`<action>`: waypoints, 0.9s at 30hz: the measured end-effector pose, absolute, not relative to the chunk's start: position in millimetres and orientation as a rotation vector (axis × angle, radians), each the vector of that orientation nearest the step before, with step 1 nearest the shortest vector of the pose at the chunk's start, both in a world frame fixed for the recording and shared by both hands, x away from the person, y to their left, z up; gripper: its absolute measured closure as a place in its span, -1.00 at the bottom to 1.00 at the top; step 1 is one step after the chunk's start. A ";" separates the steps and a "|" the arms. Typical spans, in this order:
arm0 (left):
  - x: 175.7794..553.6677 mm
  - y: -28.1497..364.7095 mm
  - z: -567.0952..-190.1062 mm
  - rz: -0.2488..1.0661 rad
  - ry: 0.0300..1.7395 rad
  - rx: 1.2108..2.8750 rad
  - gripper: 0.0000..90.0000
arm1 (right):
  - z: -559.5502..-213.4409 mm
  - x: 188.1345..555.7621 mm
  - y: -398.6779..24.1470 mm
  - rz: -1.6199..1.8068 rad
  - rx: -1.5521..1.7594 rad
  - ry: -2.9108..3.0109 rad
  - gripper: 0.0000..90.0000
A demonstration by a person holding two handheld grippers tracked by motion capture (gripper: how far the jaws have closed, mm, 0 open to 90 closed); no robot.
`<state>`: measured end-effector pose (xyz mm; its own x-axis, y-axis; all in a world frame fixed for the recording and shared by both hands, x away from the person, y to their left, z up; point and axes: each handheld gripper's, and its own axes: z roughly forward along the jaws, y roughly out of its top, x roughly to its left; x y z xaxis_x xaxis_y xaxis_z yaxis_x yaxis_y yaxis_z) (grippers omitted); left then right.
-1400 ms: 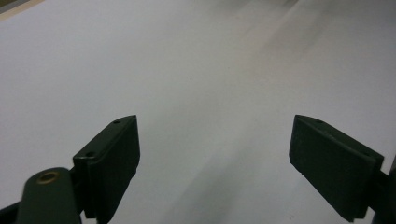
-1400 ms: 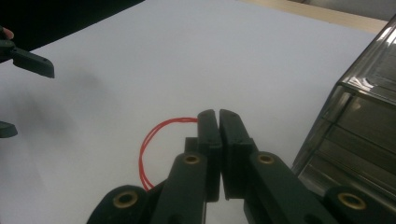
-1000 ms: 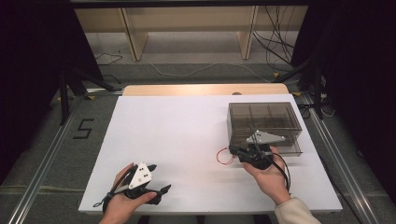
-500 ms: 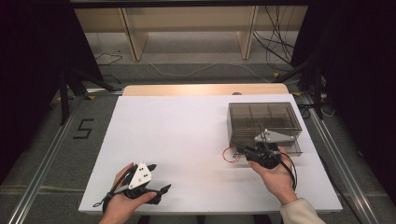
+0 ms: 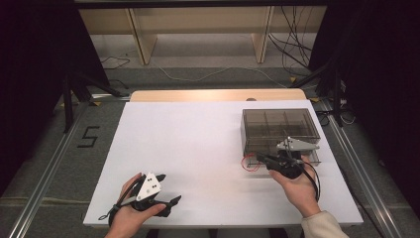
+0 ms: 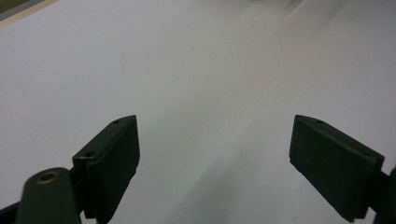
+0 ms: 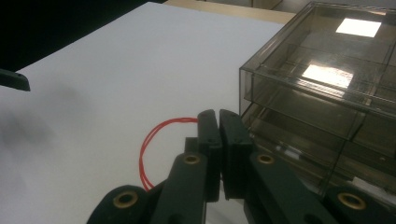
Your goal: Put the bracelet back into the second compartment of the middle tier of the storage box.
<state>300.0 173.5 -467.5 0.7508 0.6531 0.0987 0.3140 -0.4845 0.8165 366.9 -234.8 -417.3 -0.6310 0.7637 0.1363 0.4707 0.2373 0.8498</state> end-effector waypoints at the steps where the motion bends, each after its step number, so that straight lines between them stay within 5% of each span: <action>1: 300.0 173.5 -467.5 0.509 0.725 2.101 -0.65 | -417.2 366.7 -235.7 1.342 1.153 2.208 0.96; 27: 299.9 173.4 -467.0 0.511 0.720 2.101 -0.65 | -415.2 368.0 -262.2 1.336 1.219 2.144 0.97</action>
